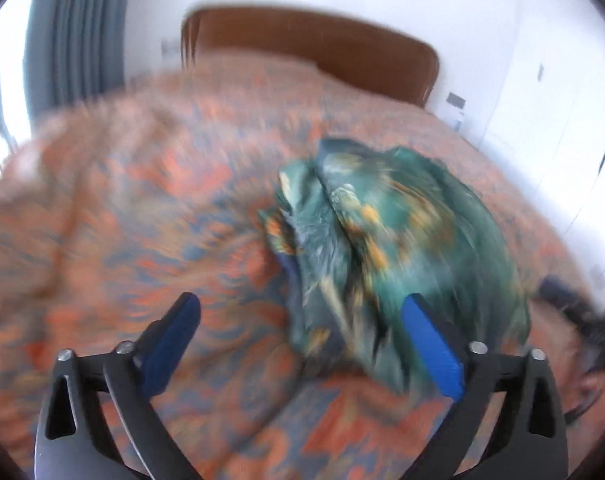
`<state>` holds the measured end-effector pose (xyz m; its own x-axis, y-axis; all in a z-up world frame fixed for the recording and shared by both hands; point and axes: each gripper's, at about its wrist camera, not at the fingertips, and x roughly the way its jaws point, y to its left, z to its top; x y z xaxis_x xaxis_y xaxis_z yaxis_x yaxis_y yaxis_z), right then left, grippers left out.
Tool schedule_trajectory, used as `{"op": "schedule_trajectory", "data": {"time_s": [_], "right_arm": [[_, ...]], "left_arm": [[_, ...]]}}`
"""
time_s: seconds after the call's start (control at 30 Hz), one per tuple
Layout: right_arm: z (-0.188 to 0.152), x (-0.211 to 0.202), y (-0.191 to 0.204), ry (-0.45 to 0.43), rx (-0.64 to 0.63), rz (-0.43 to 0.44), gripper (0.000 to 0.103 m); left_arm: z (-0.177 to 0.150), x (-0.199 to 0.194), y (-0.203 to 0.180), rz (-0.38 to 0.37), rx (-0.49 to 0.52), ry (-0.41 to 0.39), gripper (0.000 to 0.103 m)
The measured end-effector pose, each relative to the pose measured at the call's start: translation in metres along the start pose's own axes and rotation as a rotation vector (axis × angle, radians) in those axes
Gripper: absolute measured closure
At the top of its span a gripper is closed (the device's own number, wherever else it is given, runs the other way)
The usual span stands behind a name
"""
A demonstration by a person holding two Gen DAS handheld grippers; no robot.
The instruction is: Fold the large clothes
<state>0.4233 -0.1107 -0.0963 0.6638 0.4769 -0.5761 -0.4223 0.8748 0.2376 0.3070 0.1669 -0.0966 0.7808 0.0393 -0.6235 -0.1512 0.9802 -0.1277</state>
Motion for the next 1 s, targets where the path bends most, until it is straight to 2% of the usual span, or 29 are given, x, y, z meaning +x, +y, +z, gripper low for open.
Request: {"op": "schedule_trajectory", "data": {"time_s": [0.13,0.2,0.3,0.4,0.63,0.83,1.0], "right_arm": [[-0.027,-0.076,0.034,-0.097,-0.092,-0.133,0.018],[-0.043,-0.118,0.056,-0.147,-0.108,-0.210,0.006],[-0.060,-0.169,0.067,-0.226,-0.114,-0.283,0.002],[-0.070,-0.196,0.067,-0.231,-0.083,-0.356,0.001],[-0.105,-0.243,0.073,-0.218,-0.016,-0.392,0.001],[-0.125,-0.260,0.082,-0.188,-0.030,-0.398,0.001],[-0.138,-0.274,0.090,-0.197,-0.020,-0.398,0.001]], "left_arm": [[-0.029,-0.054,-0.026,0.118,0.079,-0.072,0.001],[-0.033,-0.082,-0.046,0.125,0.070,-0.078,0.001],[-0.043,-0.110,-0.067,0.133,0.042,-0.096,0.001],[-0.051,-0.129,-0.077,0.137,0.002,-0.148,0.001],[-0.072,-0.165,-0.099,0.170,0.012,-0.155,0.001],[-0.089,-0.182,-0.113,0.210,0.063,-0.184,0.001],[-0.098,-0.190,-0.114,0.209,0.074,-0.164,0.001]]}}
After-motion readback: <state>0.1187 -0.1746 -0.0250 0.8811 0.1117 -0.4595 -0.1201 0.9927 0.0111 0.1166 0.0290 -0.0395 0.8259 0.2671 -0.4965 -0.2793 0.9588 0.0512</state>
